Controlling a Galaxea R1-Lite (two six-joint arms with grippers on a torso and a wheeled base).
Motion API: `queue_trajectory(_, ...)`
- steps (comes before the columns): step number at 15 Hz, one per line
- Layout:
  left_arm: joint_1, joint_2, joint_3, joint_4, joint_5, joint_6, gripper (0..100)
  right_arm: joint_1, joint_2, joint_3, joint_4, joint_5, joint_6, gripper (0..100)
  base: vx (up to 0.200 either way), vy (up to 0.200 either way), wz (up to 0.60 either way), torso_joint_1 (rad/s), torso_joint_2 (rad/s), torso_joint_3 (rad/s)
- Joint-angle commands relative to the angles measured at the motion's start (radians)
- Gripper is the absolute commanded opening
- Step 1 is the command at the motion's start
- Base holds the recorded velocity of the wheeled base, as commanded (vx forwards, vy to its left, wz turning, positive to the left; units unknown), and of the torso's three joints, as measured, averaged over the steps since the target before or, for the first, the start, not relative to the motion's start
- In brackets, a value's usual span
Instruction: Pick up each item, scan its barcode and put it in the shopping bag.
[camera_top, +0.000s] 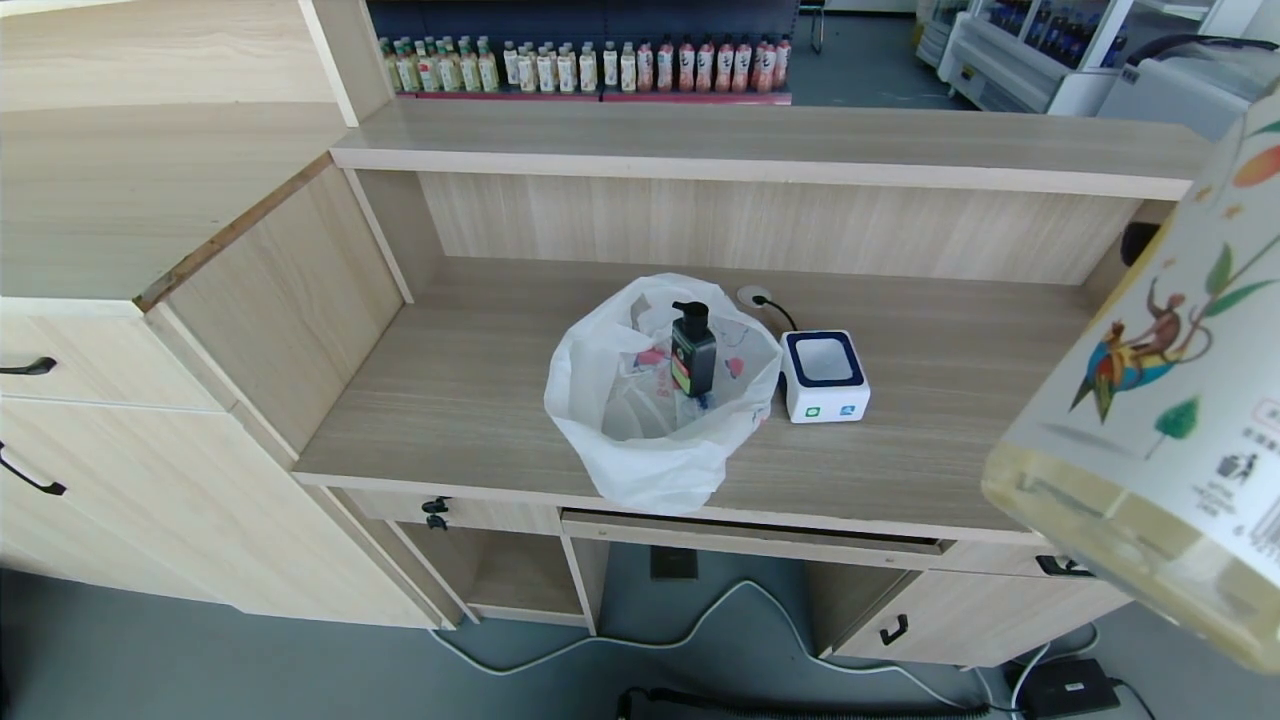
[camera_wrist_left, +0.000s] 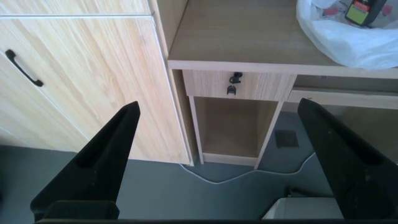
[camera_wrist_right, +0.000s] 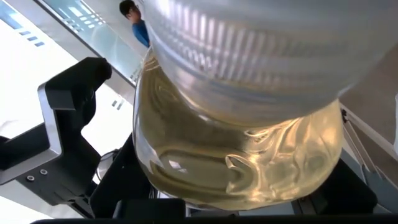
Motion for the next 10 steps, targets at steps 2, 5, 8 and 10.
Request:
queue_trajectory(2, 0.0, 0.0, 0.0, 0.0, 0.002, 0.0, 100, 0.002, -0.006, 0.01, -0.001, 0.0, -0.002, 0, 0.0, 0.0, 0.0, 0.0, 0.0, 0.0)
queue_trajectory(5, 0.0, 0.0, 0.0, 0.0, 0.0, 0.0, 100, 0.013, -0.002, 0.008, -0.001, 0.0, -0.005, 0, 0.0, 0.0, 0.0, 0.0, 0.0, 0.0)
queue_trajectory(8, 0.0, 0.0, 0.0, 0.0, 0.0, 0.0, 100, 0.012, -0.003, 0.008, -0.001, -0.001, -0.007, 0, 0.0, 0.0, 0.0, 0.0, 0.0, 0.0)
queue_trajectory(10, 0.0, 0.0, 0.0, 0.0, 0.0, 0.0, 100, 0.012, -0.005, 0.008, -0.001, -0.001, -0.007, 0, 0.0, 0.0, 0.0, 0.0, 0.0, 0.0)
